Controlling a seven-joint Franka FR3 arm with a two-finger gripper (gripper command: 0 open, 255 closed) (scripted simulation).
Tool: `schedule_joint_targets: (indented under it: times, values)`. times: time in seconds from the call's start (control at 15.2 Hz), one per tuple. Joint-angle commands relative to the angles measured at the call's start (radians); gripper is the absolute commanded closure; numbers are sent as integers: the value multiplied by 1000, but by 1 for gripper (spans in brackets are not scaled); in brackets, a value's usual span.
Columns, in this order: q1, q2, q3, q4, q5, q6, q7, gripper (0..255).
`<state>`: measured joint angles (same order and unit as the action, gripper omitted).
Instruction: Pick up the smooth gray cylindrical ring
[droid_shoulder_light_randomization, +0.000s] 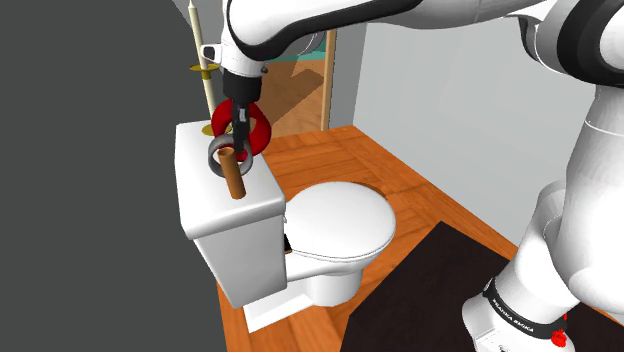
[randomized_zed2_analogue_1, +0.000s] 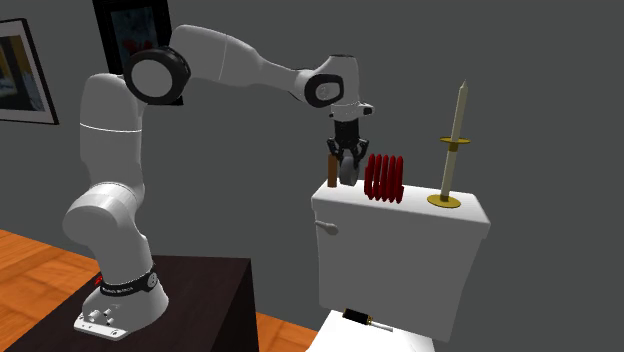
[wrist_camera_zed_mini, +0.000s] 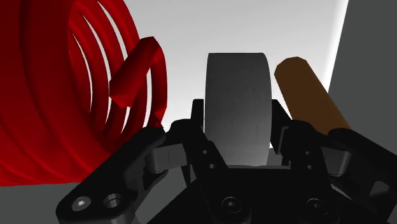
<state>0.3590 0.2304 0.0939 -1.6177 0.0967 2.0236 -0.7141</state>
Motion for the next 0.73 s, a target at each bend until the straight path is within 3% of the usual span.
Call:
schedule_joint_targets:
  times: [0.0, 0.66]
  values:
    - [0, -4, 0, 24, -1, -29, 3, 255]
    - [0, -1, 0, 138, -5, -139, 14, 255]
